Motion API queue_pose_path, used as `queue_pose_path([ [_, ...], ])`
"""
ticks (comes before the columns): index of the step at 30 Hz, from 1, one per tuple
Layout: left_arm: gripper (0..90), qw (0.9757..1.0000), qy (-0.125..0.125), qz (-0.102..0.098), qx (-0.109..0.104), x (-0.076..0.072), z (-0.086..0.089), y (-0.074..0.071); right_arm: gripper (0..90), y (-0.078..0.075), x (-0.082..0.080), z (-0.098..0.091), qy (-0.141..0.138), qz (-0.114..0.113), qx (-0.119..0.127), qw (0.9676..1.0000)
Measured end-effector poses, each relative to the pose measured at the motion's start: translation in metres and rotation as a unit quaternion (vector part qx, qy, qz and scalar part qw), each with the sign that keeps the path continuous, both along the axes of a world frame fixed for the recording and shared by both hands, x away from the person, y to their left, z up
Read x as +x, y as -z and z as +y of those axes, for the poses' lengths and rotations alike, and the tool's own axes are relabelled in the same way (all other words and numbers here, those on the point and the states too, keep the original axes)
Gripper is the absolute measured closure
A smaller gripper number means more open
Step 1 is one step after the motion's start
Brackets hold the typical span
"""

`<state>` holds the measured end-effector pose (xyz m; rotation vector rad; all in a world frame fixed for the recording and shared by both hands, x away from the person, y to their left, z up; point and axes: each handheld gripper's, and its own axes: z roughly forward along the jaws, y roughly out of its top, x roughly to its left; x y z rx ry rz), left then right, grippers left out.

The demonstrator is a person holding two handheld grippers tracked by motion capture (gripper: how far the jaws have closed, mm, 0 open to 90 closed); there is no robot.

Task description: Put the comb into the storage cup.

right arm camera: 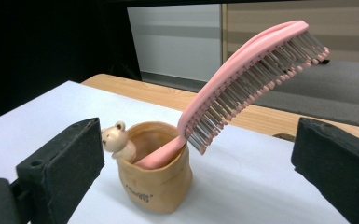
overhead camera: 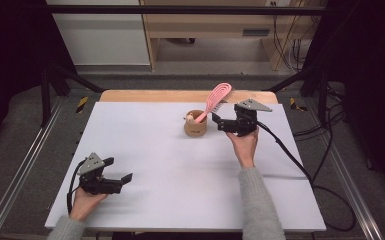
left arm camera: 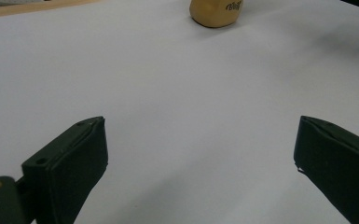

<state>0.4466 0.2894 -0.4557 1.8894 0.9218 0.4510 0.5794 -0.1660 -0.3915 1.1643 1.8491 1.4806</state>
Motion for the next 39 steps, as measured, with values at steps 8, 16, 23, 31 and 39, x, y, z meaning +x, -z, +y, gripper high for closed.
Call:
queue_pose_path([
  [8, 2.7, 1.0, -0.001, 0.003, 0.001, 0.0, 0.0, 0.001, 0.3, -0.001, -0.021, -0.001, -0.028, -0.016, -0.001, 0.9995],
  [16, 2.7, 1.0, -0.002, 0.003, -0.001, 0.0, -0.001, 0.002, 0.2, -0.003, -0.041, -0.006, -0.053, -0.025, -0.004, 0.9983],
  [23, 2.7, 1.0, 0.0, 0.004, 0.001, 0.0, -0.001, 0.002, 0.2, 0.004, -0.057, -0.013, -0.079, -0.021, -0.014, 0.9966],
  [31, 2.7, 1.0, 0.002, 0.003, -0.001, 0.0, -0.002, 0.002, 0.2, 0.01, -0.075, -0.023, -0.108, -0.021, -0.003, 0.994],
  [39, 2.7, 1.0, 0.005, 0.002, -0.001, 0.0, -0.003, 0.002, 0.3, 0.019, -0.089, -0.036, -0.127, -0.003, 0.001, 0.9919],
])
